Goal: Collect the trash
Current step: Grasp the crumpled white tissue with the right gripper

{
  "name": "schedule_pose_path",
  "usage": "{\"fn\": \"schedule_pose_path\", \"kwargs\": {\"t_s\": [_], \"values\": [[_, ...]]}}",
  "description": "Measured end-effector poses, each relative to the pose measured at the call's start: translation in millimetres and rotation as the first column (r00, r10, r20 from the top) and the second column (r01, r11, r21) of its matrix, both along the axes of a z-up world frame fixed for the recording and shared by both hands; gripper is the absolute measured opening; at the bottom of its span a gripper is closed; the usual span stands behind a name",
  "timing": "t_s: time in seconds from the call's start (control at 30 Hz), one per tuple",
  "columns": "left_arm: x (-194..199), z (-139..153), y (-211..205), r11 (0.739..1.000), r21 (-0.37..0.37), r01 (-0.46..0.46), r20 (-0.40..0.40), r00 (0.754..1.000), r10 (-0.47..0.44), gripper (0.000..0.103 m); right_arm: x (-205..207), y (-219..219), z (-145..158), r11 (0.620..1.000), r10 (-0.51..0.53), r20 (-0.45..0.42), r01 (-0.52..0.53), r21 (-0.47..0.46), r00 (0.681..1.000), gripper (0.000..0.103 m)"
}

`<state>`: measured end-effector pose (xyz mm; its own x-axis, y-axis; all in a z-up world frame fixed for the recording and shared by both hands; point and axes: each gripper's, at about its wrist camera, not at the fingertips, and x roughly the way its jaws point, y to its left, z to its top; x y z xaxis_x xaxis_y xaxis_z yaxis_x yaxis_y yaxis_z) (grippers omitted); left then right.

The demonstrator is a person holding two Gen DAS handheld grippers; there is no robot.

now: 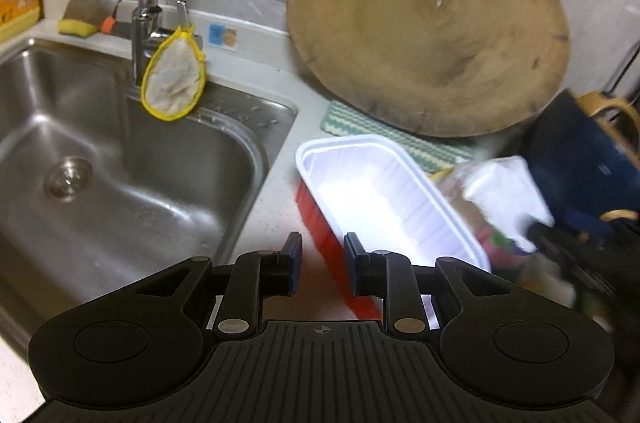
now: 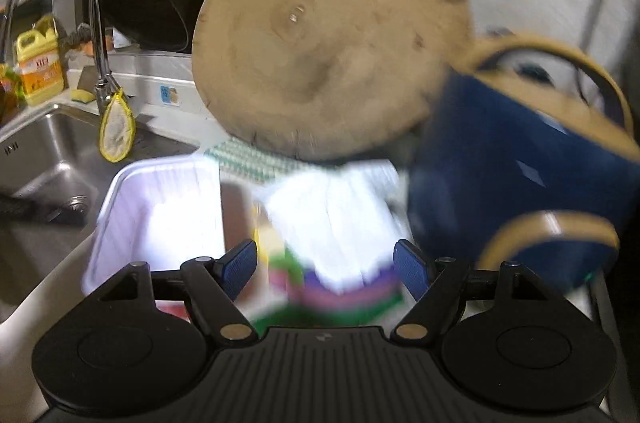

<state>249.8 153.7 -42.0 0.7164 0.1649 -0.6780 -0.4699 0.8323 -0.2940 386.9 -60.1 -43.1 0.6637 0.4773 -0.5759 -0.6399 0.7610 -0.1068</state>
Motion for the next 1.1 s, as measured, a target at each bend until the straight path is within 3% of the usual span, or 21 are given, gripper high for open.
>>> {"fn": "schedule_pose_path", "kwargs": {"t_s": [0.17, 0.23, 0.27, 0.3, 0.37, 0.47, 0.7, 0.83, 1.1], "values": [[-31, 11, -7, 0.998, -0.052, 0.027, 0.094, 0.995, -0.022, 0.026, 39, 58, -16, 0.992, -0.036, 0.051, 0.042, -0.116, 0.998, 0.076], [-40, 13, -11, 0.996, -0.070, 0.060, 0.120, 0.992, -0.051, 0.026, 50, 66, -23, 0.988, -0.051, 0.024, 0.054, -0.144, 0.998, 0.068], [-43, 13, -13, 0.994, -0.077, 0.079, 0.126, 0.990, -0.069, 0.026, 54, 67, -26, 0.987, -0.055, 0.004, 0.055, -0.149, 0.998, 0.054], [-45, 14, -16, 0.992, -0.081, 0.093, 0.128, 0.988, -0.082, 0.026, 56, 66, -28, 0.987, -0.057, -0.021, 0.054, -0.150, 0.998, 0.031], [-48, 12, -20, 0.989, -0.095, 0.117, 0.132, 0.986, -0.104, 0.026, 57, 53, -26, 0.992, -0.058, -0.103, 0.046, -0.114, 0.993, 0.008], [-49, 8, -25, 0.982, -0.122, 0.146, 0.145, 0.981, -0.128, 0.026, 44, 23, -13, 1.000, -0.026, -0.192, 0.027, 0.000, 0.981, 0.005], [-42, 4, -44, 0.969, -0.138, 0.205, 0.152, 0.971, -0.184, 0.026, -22, -47, 16, 0.994, 0.066, -0.207, -0.047, 0.098, 0.976, 0.004], [-33, 2, -65, 0.953, -0.132, 0.274, 0.148, 0.956, -0.255, 0.026, -58, -78, 11, 0.997, 0.068, -0.195, -0.059, 0.054, 0.978, 0.004], [-6, 0, -107, 0.928, -0.080, 0.365, 0.096, 0.929, -0.357, 0.026, -87, -131, -28, 0.989, -0.096, -0.163, 0.076, -0.125, 0.982, 0.004]]}}
